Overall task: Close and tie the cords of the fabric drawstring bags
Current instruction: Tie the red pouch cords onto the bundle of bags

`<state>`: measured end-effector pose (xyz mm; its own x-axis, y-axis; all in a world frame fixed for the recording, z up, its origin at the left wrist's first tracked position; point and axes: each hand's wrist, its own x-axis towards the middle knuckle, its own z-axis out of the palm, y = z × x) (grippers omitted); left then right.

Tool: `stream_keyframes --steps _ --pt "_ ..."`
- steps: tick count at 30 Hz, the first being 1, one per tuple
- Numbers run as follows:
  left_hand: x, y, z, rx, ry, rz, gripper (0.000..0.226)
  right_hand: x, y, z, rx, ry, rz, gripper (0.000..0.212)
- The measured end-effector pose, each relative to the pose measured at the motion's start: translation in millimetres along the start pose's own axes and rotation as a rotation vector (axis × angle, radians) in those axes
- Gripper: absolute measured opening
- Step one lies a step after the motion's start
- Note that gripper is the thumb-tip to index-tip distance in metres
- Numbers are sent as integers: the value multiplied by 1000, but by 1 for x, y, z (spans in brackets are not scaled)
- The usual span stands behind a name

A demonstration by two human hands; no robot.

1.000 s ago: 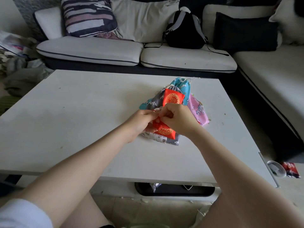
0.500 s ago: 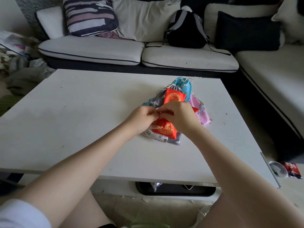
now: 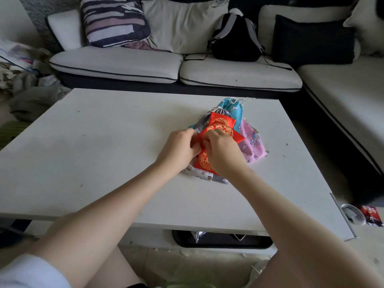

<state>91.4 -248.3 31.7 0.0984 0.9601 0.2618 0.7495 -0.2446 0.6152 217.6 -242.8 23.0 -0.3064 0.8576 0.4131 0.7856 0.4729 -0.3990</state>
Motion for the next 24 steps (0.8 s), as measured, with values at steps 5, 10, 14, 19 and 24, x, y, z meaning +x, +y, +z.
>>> stream_keyframes --steps 5,10,14,19,24 --pt "4 -5 -1 -80 38 92 9 2 2 -16 892 -226 506 24" --pt "9 -5 -1 -77 76 150 8 0 8 -18 1357 -309 693 21" --pt "7 -10 -1 -71 100 206 6 4 4 -21 1338 -301 810 24" --pt "4 -9 5 -111 164 216 9 8 3 -20 1313 -224 864 19" --pt "6 -13 7 -44 130 201 15 6 7 -20 1250 -249 850 14"
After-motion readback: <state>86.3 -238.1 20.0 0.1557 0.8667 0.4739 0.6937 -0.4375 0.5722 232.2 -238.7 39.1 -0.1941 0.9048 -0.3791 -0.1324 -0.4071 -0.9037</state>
